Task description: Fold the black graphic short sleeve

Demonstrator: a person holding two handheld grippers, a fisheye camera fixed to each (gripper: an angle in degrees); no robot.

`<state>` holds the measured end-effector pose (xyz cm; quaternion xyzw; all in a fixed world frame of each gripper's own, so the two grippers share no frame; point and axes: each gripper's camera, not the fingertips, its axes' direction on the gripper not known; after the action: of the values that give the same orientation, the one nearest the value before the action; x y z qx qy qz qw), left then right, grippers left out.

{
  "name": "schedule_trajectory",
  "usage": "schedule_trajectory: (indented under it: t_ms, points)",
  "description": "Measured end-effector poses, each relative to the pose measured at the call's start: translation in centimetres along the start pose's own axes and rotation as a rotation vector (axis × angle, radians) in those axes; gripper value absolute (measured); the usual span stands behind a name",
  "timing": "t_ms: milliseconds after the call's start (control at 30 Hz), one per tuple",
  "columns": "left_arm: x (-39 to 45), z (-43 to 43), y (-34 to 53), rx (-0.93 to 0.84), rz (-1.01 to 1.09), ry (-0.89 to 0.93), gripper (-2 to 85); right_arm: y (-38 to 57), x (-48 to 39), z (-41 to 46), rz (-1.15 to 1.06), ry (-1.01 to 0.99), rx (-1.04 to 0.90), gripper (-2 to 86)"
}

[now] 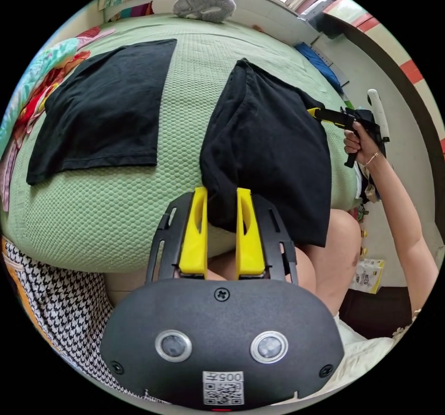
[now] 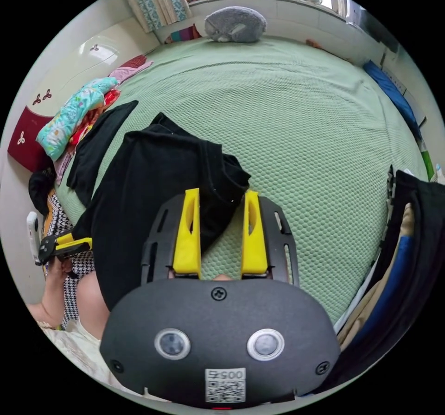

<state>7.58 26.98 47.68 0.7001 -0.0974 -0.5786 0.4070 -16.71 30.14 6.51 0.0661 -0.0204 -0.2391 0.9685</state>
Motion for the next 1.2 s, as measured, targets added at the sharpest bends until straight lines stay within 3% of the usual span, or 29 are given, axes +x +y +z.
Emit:
schedule_trajectory:
  t_ms: [267, 467, 967, 1200]
  points:
    - [1.2, -0.3, 0.4, -0.003, -0.004, 0.055, 6.5, 1.2, -1.1, -1.5, -0.008, -0.003, -0.038, 1.6]
    - [4.4, -3.6, 2.0, 0.081, 0.043, 0.036, 6.3, 3.2, -2.7, -8.2, -0.022, 0.008, 0.091, 0.3]
    - [15.0, -12.7, 6.9, 0.277, 0.226, 0.114, 6.3, 10.0, -7.4, -26.5, -0.076, 0.237, 0.298, 0.3]
    - [24.5, -15.4, 7.6, 0.364, 0.380, 0.281, 6.3, 13.0, -5.4, -36.7, -0.050, 0.456, 0.331, 0.3]
